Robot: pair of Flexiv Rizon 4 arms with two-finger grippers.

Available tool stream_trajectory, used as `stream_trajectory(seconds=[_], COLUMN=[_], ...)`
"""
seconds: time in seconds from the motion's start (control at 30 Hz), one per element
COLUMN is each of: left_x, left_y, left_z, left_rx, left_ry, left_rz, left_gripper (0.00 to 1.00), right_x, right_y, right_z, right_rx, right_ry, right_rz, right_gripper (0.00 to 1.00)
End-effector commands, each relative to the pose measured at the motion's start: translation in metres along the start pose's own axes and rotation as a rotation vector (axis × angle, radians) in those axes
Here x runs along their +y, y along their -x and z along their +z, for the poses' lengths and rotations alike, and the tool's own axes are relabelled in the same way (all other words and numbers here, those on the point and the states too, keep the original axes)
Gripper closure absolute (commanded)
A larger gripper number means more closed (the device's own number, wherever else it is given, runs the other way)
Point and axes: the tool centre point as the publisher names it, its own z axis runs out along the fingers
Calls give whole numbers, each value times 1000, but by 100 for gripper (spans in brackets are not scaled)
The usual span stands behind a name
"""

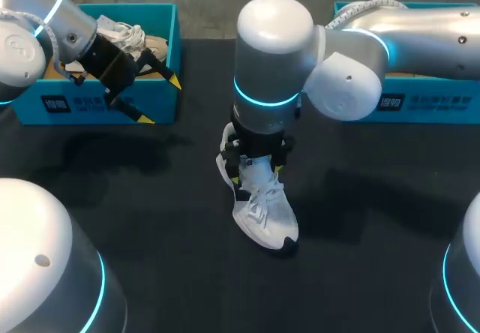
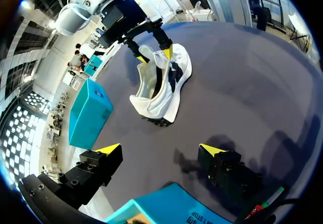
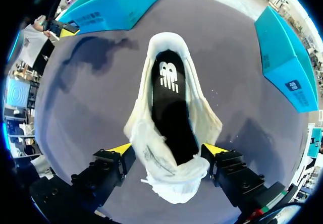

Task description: Take the shoe out of the shoebox, open the shoe tongue, remove and reinsert the insole, then place the shoe into the shoebox

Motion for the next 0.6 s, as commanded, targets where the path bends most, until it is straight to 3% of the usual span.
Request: stream_trajectory(seconds=[0.03, 0.4, 0.43, 0.5, 0.6], left_x=[-1, -1, -1, -1, -1], left_y=[0, 0, 0, 0, 0], left_z=[0, 0, 0, 0, 0], left_rx=[2, 2, 2, 2, 2], left_ry=[3, 3, 3, 3, 3], left_rz=[0, 0, 0, 0, 0], left_gripper=[0, 0, 0, 0, 0], right_x=[-5, -22, -23, -22, -16], right_y=[-2, -8, -8, -9, -9], right_z=[-20, -44, -44, -44, -37], right_rx=[-29, -92, -94, -98, -112], right_ry=[14, -1, 2, 3, -9], right_rz=[-1, 14, 15, 14, 5], right_gripper=[17, 24, 26, 47, 53])
